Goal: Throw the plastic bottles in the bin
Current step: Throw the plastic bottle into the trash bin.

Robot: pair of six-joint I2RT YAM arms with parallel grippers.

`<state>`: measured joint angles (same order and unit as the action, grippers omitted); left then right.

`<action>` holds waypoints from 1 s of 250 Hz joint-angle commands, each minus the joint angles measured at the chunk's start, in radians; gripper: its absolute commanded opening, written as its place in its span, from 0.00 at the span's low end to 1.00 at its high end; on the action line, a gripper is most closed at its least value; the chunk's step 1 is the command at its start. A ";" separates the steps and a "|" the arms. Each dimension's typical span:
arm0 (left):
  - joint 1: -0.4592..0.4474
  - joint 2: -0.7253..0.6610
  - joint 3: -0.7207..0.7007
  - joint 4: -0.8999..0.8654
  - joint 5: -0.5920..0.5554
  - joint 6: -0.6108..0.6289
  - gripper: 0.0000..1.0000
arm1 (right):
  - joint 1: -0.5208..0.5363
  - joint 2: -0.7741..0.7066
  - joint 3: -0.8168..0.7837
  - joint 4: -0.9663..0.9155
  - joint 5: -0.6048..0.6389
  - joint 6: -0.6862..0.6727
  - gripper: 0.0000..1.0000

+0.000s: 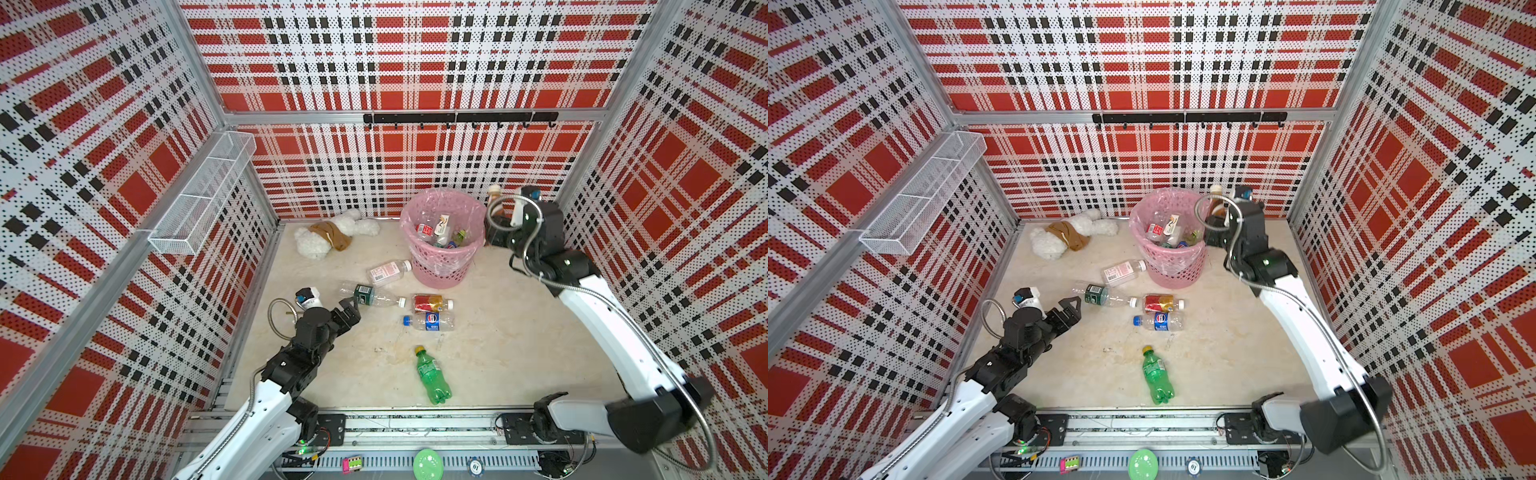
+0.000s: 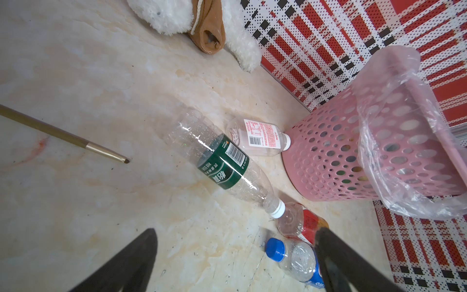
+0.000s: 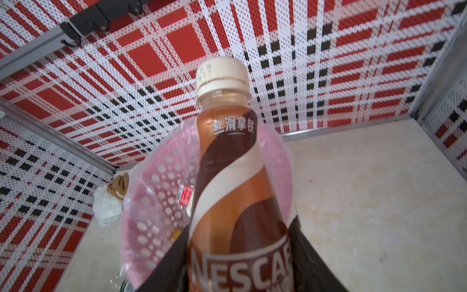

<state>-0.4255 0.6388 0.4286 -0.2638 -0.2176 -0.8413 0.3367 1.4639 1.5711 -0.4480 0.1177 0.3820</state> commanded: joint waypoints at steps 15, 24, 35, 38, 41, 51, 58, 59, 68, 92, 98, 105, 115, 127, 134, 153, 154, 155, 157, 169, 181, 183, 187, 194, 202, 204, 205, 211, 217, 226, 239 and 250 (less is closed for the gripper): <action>0.014 -0.040 -0.004 -0.050 -0.018 -0.007 0.99 | -0.004 0.138 0.177 0.069 -0.057 -0.058 0.47; 0.017 -0.046 -0.004 -0.053 -0.021 -0.007 0.99 | -0.004 0.154 0.190 0.072 -0.052 -0.058 0.47; 0.023 -0.050 -0.005 -0.055 -0.020 -0.007 0.99 | -0.004 0.166 0.198 0.077 -0.046 -0.060 0.47; 0.023 -0.050 -0.005 -0.055 -0.019 -0.007 0.99 | -0.004 0.167 0.200 0.079 -0.044 -0.060 0.47; 0.025 -0.051 -0.006 -0.055 -0.019 -0.007 0.99 | -0.004 0.171 0.201 0.081 -0.042 -0.061 0.47; 0.029 -0.049 -0.005 -0.055 -0.013 -0.007 0.99 | -0.004 0.179 0.204 0.089 -0.035 -0.063 0.47; 0.031 -0.048 -0.005 -0.055 -0.010 -0.007 0.99 | -0.004 0.185 0.209 0.092 -0.034 -0.064 0.47; 0.031 -0.048 -0.005 -0.055 -0.011 -0.007 0.99 | -0.004 0.186 0.210 0.092 -0.034 -0.064 0.47; 0.033 -0.045 -0.006 -0.055 -0.006 -0.005 0.99 | -0.003 0.196 0.221 0.089 -0.038 -0.069 0.47; 0.035 -0.039 -0.006 -0.057 -0.004 -0.004 0.99 | -0.003 0.234 0.248 0.077 -0.043 -0.075 0.47; 0.036 -0.039 -0.005 -0.057 -0.003 -0.004 0.99 | -0.004 0.242 0.251 0.076 -0.043 -0.075 0.47; 0.036 -0.040 -0.007 -0.059 -0.003 -0.004 0.99 | -0.004 0.250 0.253 0.072 -0.043 -0.076 0.47; 0.037 -0.043 -0.007 -0.060 -0.002 -0.005 0.99 | -0.004 0.261 0.253 0.072 -0.043 -0.074 0.47; 0.036 -0.048 -0.008 -0.064 -0.003 -0.004 0.99 | -0.004 0.269 0.246 0.073 -0.043 -0.069 0.48; 0.039 -0.052 -0.008 -0.067 -0.003 -0.005 0.99 | -0.004 0.273 0.243 0.078 -0.041 -0.066 0.49; 0.042 -0.064 -0.007 -0.078 -0.006 -0.005 0.99 | -0.004 0.278 0.236 0.084 -0.024 -0.060 0.60; 0.042 -0.065 -0.007 -0.079 -0.007 -0.005 0.99 | -0.004 0.279 0.235 0.084 -0.023 -0.060 0.61; 0.042 -0.065 -0.008 -0.079 -0.007 -0.005 0.99 | -0.004 0.279 0.235 0.084 -0.021 -0.059 0.63; 0.043 -0.065 -0.008 -0.080 -0.006 -0.005 0.99 | -0.004 0.279 0.236 0.083 -0.017 -0.059 0.65; 0.045 -0.071 -0.006 -0.086 -0.006 -0.005 0.99 | -0.004 0.282 0.240 0.079 -0.001 -0.060 0.83; 0.048 -0.073 -0.003 -0.094 -0.006 -0.001 0.99 | -0.004 0.279 0.246 0.077 0.004 -0.066 0.94; 0.048 -0.073 -0.003 -0.094 -0.006 -0.001 0.99 | -0.004 0.278 0.246 0.077 0.006 -0.067 0.96; 0.048 -0.074 -0.003 -0.095 -0.008 0.000 0.99 | -0.004 0.274 0.246 0.077 0.006 -0.070 0.98; 0.048 -0.074 -0.001 -0.097 -0.006 0.000 0.99 | -0.004 0.266 0.248 0.078 0.009 -0.074 1.00; 0.048 -0.073 -0.001 -0.097 -0.004 0.000 0.99 | -0.004 0.253 0.247 0.077 0.018 -0.079 1.00; 0.048 -0.072 -0.001 -0.098 -0.004 -0.001 0.99 | -0.004 0.250 0.247 0.077 0.020 -0.081 1.00; 0.048 -0.072 -0.001 -0.098 -0.003 0.000 0.99 | -0.004 0.248 0.246 0.077 0.021 -0.082 1.00; 0.049 -0.069 0.000 -0.095 -0.002 -0.001 0.99 | -0.004 0.234 0.242 0.078 0.029 -0.085 1.00; 0.050 -0.066 0.001 -0.093 0.000 -0.001 0.99 | -0.003 0.217 0.234 0.081 0.036 -0.089 1.00; 0.050 -0.061 0.000 -0.092 0.001 -0.002 0.99 | -0.004 0.185 0.214 0.088 0.040 -0.092 1.00; 0.050 -0.051 0.002 -0.086 0.007 -0.005 0.99 | -0.004 0.123 0.164 0.110 0.045 -0.092 1.00; 0.049 -0.041 0.000 -0.078 0.009 -0.008 0.99 | -0.004 0.060 0.098 0.136 0.049 -0.088 1.00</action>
<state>-0.3847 0.5819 0.4271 -0.3462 -0.2165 -0.8455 0.3336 1.6909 1.7584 -0.4053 0.1318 0.3126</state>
